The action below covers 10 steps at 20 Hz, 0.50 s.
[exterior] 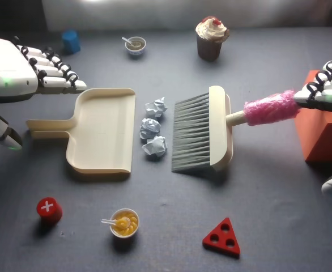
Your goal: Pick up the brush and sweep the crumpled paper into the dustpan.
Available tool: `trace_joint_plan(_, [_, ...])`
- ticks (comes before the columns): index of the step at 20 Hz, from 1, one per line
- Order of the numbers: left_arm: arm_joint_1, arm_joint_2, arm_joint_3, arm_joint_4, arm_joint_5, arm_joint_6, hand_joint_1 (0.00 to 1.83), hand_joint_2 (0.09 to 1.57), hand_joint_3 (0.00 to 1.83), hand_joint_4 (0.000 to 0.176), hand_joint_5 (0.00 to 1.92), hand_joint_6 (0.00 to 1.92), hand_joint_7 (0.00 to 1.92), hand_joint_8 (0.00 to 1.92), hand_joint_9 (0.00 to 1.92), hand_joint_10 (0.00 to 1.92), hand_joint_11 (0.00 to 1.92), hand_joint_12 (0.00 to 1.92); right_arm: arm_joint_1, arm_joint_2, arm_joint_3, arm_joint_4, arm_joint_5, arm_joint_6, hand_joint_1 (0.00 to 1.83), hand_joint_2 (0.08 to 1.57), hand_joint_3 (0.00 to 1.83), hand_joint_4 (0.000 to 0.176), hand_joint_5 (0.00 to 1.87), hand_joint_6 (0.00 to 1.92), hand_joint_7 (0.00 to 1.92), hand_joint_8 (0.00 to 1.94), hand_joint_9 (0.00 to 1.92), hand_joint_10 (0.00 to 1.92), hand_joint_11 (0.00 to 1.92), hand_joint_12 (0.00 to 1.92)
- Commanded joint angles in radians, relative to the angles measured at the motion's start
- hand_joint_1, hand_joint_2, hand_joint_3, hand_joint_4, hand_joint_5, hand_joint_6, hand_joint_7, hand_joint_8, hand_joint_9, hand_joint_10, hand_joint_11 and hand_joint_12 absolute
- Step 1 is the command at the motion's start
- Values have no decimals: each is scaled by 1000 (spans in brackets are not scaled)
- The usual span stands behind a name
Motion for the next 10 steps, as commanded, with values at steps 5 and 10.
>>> trace_joint_plan(5, [-4, -25, 25, -16, 38, -21, 855, 924, 0, 0, 107, 9, 149, 8, 155, 6, 191, 31, 15, 11, 0, -6, -73, 3, 0, 960, 5, 0, 124, 1, 147, 0, 156, 0, 144, 0])
trace_joint_plan(10, [16, -50, 64, -21, 83, -21, 879, 905, 0, 0, 132, 8, 174, 7, 172, 5, 193, 28, 16, 11, 1, -6, -73, 4, 0, 953, 1, 0, 152, 9, 177, 10, 190, 12, 173, 12])
